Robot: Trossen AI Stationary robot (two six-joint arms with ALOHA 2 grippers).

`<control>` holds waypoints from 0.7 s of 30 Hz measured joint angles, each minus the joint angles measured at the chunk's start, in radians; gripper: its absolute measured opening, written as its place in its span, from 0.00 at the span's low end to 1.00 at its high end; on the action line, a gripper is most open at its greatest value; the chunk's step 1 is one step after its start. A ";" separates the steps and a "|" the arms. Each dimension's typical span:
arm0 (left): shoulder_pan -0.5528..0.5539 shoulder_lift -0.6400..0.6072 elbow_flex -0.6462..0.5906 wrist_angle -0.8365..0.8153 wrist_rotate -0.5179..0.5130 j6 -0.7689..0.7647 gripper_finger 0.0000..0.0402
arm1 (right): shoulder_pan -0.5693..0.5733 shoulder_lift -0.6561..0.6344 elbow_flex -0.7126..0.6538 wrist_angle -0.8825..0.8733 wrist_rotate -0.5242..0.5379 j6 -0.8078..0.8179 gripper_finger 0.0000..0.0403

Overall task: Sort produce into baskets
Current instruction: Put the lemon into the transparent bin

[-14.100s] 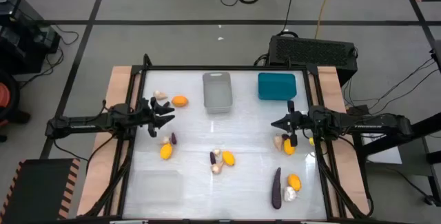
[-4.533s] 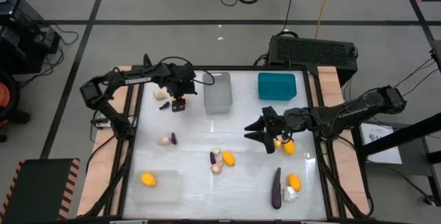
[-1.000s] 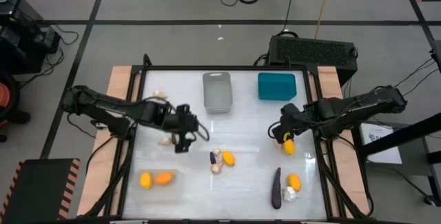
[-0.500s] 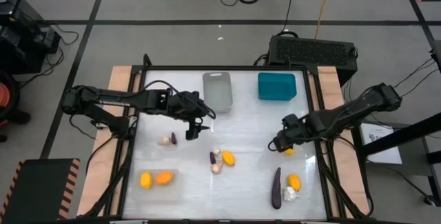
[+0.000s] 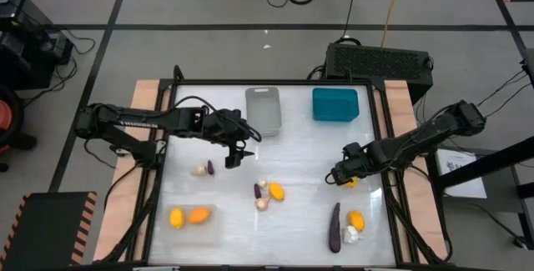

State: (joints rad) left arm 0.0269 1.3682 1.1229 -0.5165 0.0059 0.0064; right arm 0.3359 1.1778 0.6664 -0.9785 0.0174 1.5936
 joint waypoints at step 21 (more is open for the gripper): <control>0.001 -0.018 0.000 -0.076 0.000 -0.028 0.81 | 0.000 0.000 -0.075 0.175 -0.073 0.011 0.39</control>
State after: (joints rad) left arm 0.0276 1.3502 1.1225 -0.5927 0.0055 -0.0218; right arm 0.3359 1.1778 0.5919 -0.8032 -0.0561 1.6044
